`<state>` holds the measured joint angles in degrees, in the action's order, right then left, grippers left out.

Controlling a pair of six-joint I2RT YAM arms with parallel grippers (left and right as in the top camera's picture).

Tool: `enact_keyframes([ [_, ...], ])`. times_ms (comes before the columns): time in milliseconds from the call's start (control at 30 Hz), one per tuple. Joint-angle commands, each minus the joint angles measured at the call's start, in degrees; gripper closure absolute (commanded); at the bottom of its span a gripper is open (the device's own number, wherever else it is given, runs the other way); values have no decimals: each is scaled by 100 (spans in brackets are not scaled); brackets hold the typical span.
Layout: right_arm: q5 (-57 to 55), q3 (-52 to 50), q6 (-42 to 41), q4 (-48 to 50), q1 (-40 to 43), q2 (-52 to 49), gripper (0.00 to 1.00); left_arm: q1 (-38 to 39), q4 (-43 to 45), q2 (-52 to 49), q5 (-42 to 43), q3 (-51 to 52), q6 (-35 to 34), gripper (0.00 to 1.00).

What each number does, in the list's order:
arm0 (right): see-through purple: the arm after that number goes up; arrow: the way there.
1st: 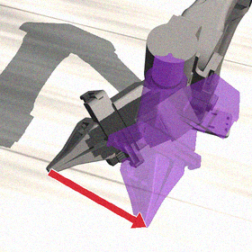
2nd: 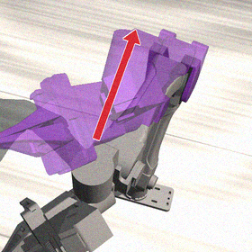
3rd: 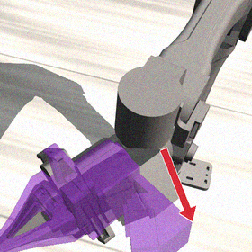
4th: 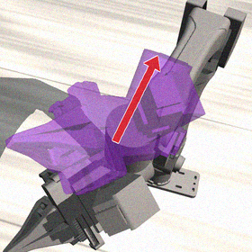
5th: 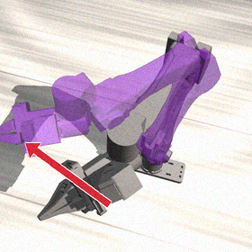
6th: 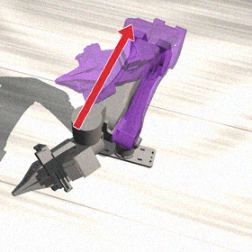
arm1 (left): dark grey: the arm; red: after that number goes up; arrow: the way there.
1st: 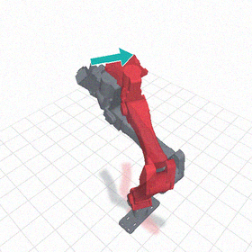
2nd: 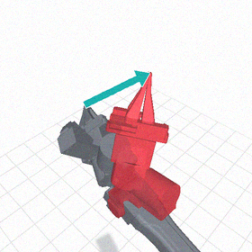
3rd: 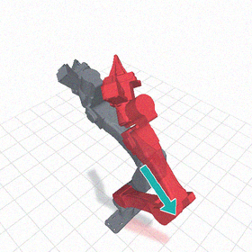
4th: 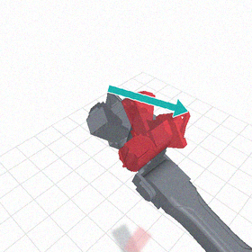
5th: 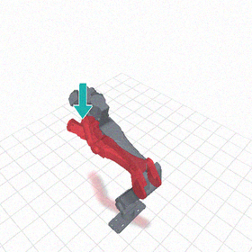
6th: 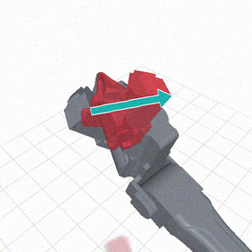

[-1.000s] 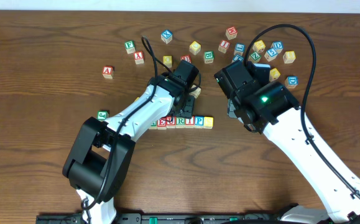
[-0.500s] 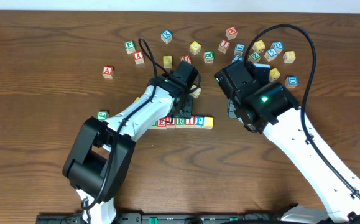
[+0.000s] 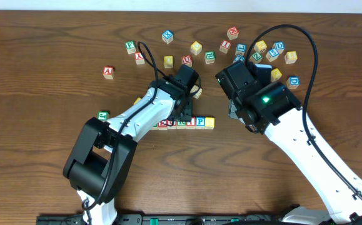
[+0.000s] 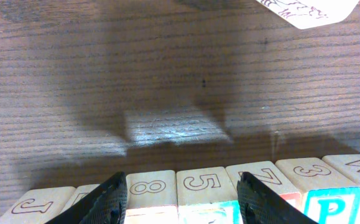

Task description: Spell out NEURIPS

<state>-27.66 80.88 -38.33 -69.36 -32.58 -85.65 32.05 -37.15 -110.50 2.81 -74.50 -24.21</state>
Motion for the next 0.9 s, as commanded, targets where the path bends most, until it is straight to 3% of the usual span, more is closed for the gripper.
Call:
enact_keyframes([
  [0, -46, 105, 28, -15, 24, 59, 26, 35, -33, -37, -70, 46, -57, 44],
  [867, -46, 105, 28, -31, 24, 59, 27, 175, 170, -42, -249, 46, -2, 43],
])
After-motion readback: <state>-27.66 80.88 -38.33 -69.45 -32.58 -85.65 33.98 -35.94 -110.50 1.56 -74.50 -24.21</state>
